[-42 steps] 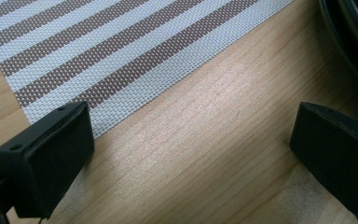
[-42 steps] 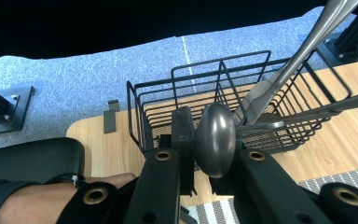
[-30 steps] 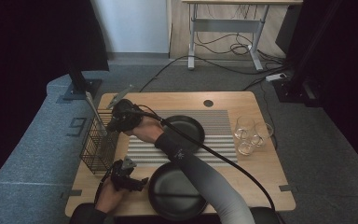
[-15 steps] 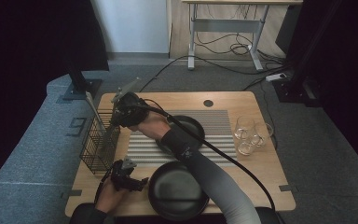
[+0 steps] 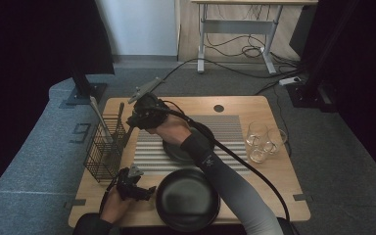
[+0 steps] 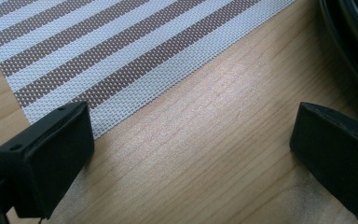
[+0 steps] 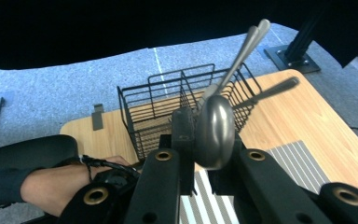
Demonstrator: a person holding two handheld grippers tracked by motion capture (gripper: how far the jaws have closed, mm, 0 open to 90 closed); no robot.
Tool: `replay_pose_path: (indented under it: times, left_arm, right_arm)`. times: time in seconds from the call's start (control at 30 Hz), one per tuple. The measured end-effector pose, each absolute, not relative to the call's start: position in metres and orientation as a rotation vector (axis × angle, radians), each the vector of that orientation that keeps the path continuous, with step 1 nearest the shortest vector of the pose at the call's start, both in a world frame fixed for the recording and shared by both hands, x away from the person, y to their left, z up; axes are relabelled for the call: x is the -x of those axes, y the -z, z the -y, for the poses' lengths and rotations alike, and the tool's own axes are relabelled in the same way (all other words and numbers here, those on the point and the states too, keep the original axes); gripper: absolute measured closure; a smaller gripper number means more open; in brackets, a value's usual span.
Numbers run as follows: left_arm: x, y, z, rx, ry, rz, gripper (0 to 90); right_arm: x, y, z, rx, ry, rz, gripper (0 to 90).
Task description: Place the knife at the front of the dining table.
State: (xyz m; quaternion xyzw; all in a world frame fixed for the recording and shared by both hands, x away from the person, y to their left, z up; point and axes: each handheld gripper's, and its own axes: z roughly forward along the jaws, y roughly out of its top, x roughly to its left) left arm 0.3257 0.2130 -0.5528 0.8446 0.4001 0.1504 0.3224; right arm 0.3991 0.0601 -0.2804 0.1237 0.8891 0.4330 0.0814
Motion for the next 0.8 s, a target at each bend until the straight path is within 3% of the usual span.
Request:
replay_pose_path:
  times: [0.43, 0.67, 0.8]
  left_arm:
    - [-0.327, 0.552, -0.213, -2.209, -0.394, -1.052, 0.5]
    - [-0.327, 0.545, -0.219, -2.173, -0.379, -1.065, 4.9]
    - [-0.328, 0.536, -0.223, -2.141, -0.338, -1.093, 13.4]
  right_arm:
    - [-0.404, 0.289, -0.008, -0.471, -1.305, -2.615, 82.4]
    - [-0.401, 0.297, 0.013, -0.485, -1.311, -2.597, 82.4]
    - [-0.399, 0.303, 0.027, -0.505, -1.322, -2.588, 82.4]
